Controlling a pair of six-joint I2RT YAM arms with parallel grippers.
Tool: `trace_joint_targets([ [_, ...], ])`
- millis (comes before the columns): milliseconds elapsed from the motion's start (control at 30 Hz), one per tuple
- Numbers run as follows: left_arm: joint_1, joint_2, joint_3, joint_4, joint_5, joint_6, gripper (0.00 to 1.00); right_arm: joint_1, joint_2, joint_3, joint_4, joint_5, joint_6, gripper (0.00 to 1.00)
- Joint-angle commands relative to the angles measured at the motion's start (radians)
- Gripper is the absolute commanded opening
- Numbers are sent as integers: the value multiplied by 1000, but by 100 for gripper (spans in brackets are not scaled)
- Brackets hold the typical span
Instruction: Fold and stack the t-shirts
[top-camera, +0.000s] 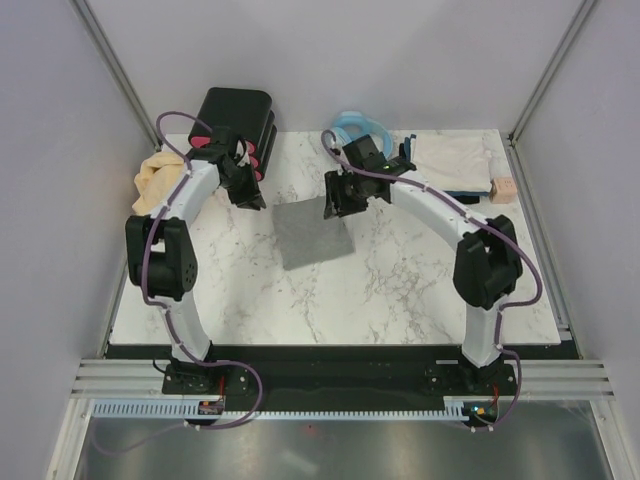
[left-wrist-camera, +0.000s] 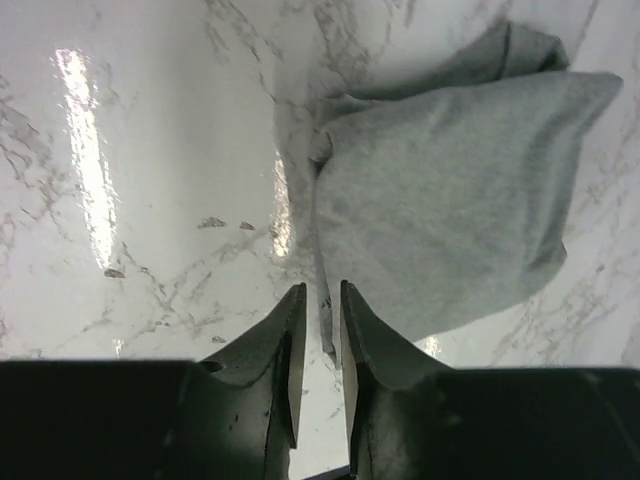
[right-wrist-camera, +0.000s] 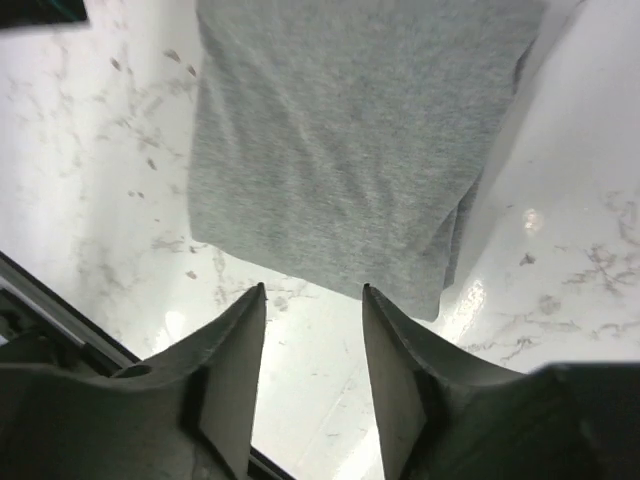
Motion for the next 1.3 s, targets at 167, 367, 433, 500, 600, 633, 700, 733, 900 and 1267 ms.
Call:
trace_joint_targets([
  [167,3,-171,-246,133,272,-133,48,-228,-117,-139,154,-180,11,56],
  [367,3,-188,-363,186,294,-181,49,-259,18,-174,216,-269,-35,58],
  [433,3,-185,-370,189,289,-185,49,-262,44,-180,230,-294,-29,59],
  [500,3,-181,-370,190,289,-193,49,-260,60,-206,273,-333,-11,60],
  [600,3,-168,-370,198,290,-199,50,-262,75,-234,316,-370,8,61],
  [633,3,-159,-370,198,290,-202,50,-262,78,-240,322,-375,11,61],
  [700,3,-135,-378,198,292,-202,50,-262,89,-249,331,-386,2,61],
  [733,3,-125,-381,199,294,-205,50,-262,92,-252,339,-392,2,61],
  [900,3,-98,-406,199,258,-215,53,-262,136,-269,395,-421,23,62],
  [1267,1,-56,-393,173,243,-233,54,-262,221,-292,532,-496,90,66],
])
